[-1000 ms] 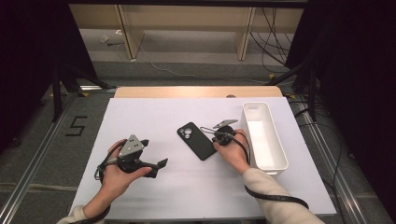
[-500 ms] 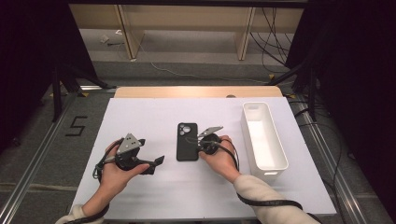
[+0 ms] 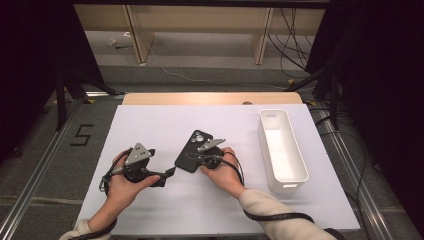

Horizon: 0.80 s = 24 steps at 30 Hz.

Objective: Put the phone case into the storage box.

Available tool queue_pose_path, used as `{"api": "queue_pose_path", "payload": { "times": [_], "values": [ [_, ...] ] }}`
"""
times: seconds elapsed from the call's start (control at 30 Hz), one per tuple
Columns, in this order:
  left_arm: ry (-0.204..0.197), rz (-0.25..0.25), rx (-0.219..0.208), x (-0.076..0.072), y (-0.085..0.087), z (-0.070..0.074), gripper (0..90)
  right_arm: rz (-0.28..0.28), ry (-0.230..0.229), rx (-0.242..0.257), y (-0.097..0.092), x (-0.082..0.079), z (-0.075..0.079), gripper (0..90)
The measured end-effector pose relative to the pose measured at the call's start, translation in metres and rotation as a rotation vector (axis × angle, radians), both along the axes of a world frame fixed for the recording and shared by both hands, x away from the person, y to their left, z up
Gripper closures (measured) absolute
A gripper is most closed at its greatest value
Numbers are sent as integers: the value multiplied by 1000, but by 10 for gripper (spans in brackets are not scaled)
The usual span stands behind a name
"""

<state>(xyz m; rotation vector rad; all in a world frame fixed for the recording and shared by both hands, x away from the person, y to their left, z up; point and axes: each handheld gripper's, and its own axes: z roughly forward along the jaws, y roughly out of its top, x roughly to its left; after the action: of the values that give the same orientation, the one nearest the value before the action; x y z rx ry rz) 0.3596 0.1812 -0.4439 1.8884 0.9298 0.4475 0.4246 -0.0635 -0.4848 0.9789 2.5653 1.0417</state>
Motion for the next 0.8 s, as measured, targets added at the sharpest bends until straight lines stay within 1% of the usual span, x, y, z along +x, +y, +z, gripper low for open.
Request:
{"api": "queue_pose_path", "payload": {
  "times": [0.07,0.13,0.27,0.33,0.4,0.47,0.5,0.8],
  "values": [
    [-3,-1,3,0,0,0,24,12,-16,1,3,0,-1,900],
    [-3,-2,3,-1,-1,0,24,13,-20,6,6,1,-2,900],
    [0,-3,2,0,-1,0,24,18,-12,22,9,1,-3,900],
    [-1,-4,3,0,-1,0,24,25,-20,22,10,2,-4,900],
    [0,-2,3,-1,-1,0,24,21,-9,32,11,2,-4,900],
    [-1,-2,5,-1,-1,0,24,28,-18,34,12,2,-4,900],
    [-1,-3,5,-1,-1,0,24,26,-11,34,13,2,-4,900],
    [0,-4,5,-1,-1,0,25,53,-22,55,16,2,-7,900]
  ]
}}
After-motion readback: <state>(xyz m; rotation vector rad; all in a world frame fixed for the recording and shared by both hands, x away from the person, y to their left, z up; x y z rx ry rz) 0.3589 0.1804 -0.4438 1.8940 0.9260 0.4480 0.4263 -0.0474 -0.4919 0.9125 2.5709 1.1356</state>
